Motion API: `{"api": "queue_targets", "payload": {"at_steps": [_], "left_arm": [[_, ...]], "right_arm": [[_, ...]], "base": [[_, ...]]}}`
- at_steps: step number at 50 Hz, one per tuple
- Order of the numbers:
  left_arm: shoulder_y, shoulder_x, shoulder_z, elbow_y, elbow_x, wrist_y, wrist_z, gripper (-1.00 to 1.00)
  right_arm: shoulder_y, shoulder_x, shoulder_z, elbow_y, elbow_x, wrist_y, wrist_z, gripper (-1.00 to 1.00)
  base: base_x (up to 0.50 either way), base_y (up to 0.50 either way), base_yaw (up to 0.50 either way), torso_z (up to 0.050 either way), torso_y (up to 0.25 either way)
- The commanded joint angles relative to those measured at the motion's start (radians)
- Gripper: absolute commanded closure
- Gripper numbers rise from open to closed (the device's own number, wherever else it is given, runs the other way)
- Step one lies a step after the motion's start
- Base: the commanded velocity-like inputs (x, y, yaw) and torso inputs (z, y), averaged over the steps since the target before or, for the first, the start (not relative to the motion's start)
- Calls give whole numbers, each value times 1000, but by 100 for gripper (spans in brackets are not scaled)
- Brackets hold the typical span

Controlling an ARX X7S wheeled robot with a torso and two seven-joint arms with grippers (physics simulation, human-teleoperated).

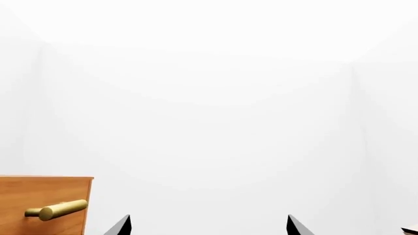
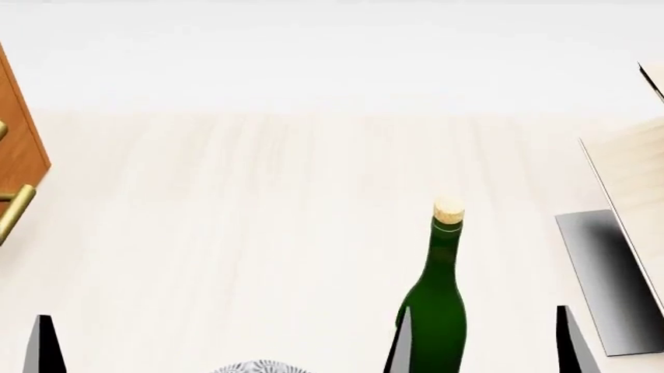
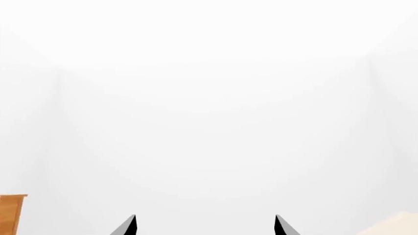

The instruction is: Put the wine bottle on the wine rack.

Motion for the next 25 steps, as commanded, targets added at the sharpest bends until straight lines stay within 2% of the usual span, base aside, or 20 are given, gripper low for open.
{"api": "queue_targets", "payload": {"at_steps": [1,10,25], "left_arm": [[-1,-5,5,3,0,-3,-6,-100],[-4,-8,7,-2,-2,-6,-10,-100],[-7,-14,12,-3,-4,-8,-17,-100]], "right_arm": [[9,1,-5,9,0,39,10,-100],[13,7,-6,4,16,55,12,-100],[12,15,-11,1,18,53,17,-100]], "base": [[0,0,0,0,0],[0,-1,0,0,0],[0,-98,0,0,0]]}}
